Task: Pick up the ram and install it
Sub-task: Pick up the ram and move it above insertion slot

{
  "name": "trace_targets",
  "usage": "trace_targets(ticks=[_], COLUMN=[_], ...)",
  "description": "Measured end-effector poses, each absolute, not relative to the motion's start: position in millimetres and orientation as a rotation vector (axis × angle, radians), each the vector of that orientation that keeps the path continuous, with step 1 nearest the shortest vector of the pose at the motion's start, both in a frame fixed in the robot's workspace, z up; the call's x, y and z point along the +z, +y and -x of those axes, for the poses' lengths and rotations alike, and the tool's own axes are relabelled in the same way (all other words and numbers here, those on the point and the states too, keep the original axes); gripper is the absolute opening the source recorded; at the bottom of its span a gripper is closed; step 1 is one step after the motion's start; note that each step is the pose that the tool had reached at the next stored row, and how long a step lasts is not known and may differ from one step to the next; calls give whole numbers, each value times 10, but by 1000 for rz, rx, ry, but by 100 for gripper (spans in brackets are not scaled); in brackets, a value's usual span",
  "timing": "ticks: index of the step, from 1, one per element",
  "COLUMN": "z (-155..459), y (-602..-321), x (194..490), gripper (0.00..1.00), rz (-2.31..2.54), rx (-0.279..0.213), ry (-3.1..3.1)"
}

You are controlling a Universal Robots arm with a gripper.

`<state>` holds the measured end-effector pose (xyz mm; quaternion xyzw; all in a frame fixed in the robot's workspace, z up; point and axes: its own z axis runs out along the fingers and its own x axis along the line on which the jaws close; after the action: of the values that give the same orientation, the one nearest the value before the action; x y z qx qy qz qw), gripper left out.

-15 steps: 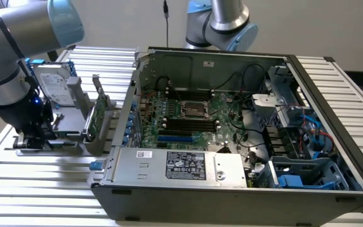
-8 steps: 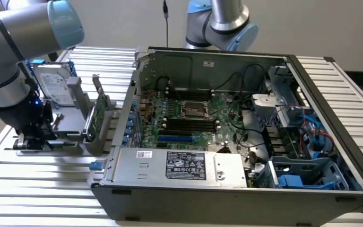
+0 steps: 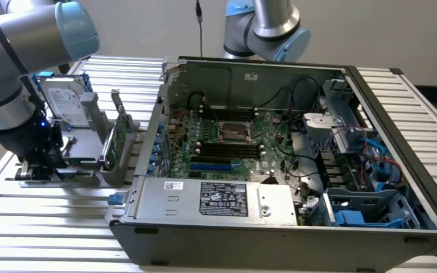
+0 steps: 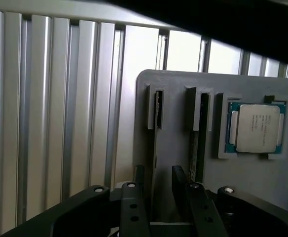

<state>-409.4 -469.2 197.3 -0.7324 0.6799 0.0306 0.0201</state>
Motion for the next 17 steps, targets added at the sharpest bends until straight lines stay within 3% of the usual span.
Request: trace_targets(ticks=[8,11,12,17], z=[4104,4103,4104,4103], y=[-4703,-4716,-4719,-4739], x=[1961,1961,1961,1960], gripper=[36,28,21,21], rz=[2264,2261,2260,2253], rx=[105,107,108,115], ry=[2108,2108,2109,2120])
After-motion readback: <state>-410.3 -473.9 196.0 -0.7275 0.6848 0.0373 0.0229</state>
